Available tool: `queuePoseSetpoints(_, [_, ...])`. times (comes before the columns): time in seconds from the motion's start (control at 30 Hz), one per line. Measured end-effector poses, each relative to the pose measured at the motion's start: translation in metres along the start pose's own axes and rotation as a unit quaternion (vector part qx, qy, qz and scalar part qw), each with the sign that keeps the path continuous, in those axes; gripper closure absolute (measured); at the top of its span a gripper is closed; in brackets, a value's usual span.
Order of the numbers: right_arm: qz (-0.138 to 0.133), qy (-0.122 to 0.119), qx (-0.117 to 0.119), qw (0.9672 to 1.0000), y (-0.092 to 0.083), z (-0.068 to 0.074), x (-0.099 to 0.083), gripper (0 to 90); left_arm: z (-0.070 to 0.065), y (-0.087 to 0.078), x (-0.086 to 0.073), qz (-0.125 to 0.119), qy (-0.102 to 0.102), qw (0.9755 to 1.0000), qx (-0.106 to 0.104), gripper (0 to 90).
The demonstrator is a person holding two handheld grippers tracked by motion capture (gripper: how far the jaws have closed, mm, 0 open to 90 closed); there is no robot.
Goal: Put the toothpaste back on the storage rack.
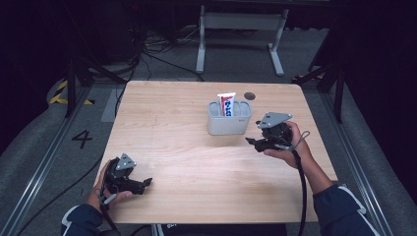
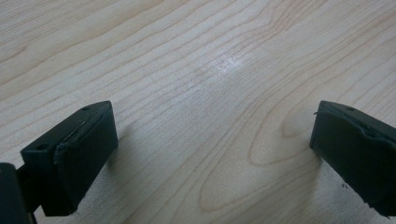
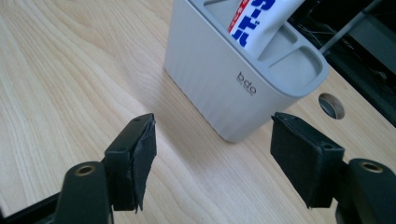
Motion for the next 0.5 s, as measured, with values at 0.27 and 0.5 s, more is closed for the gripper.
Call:
queuePoseSetpoints(0.27, [0.003, 0.000, -0.003, 1.0000, -0.003, 0.003, -0.022, 32.3, 0.000, 0.000, 0.000, 0.000, 0.000, 1.0000, 0.000, 1.3])
queuePoseSetpoints(0.5, [0.004, -0.004, -0.009, 0.9999, -0.005, 0.006, -0.039, 32.2, 0.000, 0.000, 0.000, -0.001, 0.001, 1.0000, 0.000, 1.3])
Point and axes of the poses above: each handheld gripper's, and its own axes: y roughly forward along the jaws, x roughly out of its top, z roughly to its left, the point moved 6 cm from there along y, roughly forward along the jaws, and after that the axes turned 7 degrees about z, right-handed, at the moved point
